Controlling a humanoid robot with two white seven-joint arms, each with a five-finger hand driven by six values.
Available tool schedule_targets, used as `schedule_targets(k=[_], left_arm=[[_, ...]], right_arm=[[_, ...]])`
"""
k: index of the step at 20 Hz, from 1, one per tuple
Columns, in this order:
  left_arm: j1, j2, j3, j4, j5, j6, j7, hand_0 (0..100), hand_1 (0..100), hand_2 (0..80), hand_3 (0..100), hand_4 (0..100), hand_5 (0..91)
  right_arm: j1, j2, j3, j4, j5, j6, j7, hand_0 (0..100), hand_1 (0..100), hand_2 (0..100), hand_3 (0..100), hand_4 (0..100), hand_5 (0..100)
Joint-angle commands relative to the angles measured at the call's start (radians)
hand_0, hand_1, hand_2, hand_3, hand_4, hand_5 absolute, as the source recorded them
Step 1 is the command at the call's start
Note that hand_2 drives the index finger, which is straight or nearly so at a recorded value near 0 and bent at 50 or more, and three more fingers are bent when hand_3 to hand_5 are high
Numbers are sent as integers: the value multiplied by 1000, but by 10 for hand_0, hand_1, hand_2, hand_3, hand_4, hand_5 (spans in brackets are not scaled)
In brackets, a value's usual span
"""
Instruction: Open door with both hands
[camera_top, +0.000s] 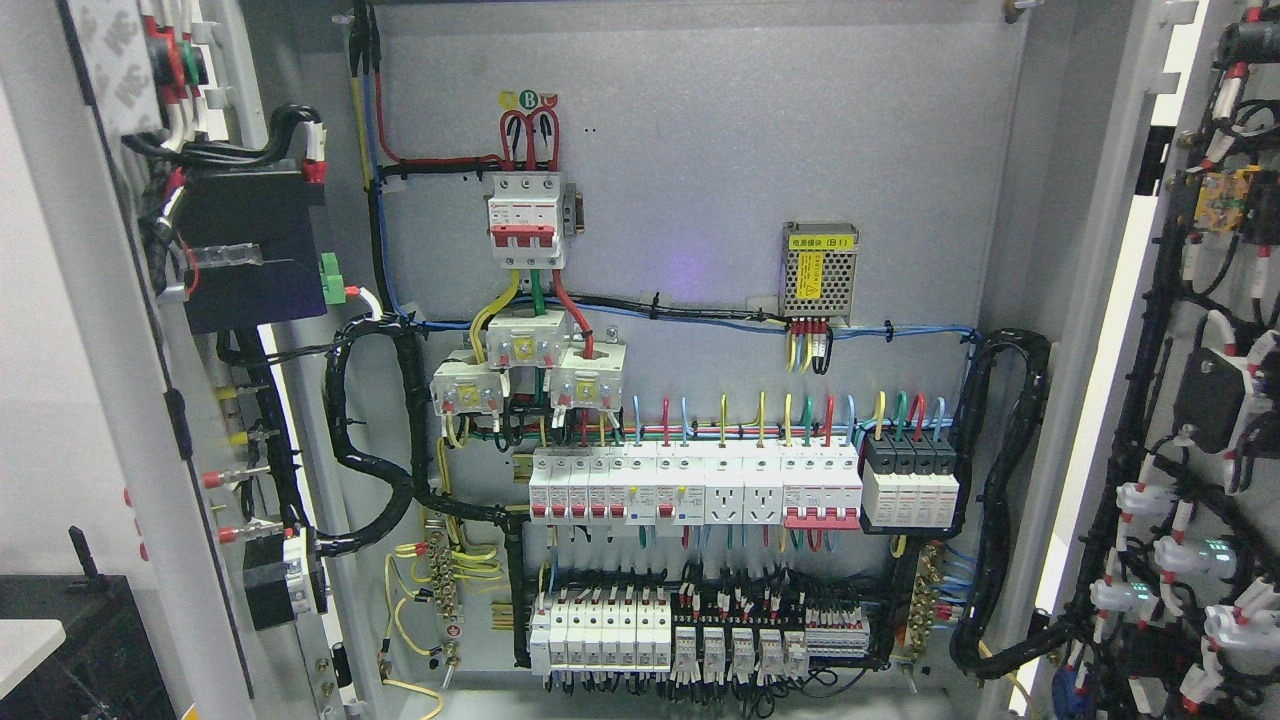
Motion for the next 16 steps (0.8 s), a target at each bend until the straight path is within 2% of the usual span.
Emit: schedule_targets(k=[1, 7, 11, 14, 16], left_arm=[[47, 38, -7, -382, -26, -65, 3, 0, 0, 0, 0, 0, 0], [24, 38, -10, -431, -28, -182, 5, 0, 0, 0, 0, 0, 0], [-1, 35, -11, -464, -29, -249, 5, 0, 0, 0, 0, 0, 0], [-31, 32, -13, -480, -31, -257, 6, 0, 0, 0, 0, 0, 0], [-56, 28, -11, -497, -31, -259, 6, 0, 0, 0, 0, 0, 0]], right_arm=[[52, -89, -76, -112, 2, -84, 0, 383, 0, 0, 0, 0, 0], [54, -122, -103, -135, 2, -228, 0, 382, 0, 0, 0, 0, 0], [51, -126, -141, -153, 2, -245, 0, 382, 0, 0, 0, 0, 0], [44, -125, -167, -164, 2, -249, 0, 382, 0, 0, 0, 0, 0], [38, -126, -179, -164, 2, -277, 0, 382, 0, 0, 0, 0, 0]])
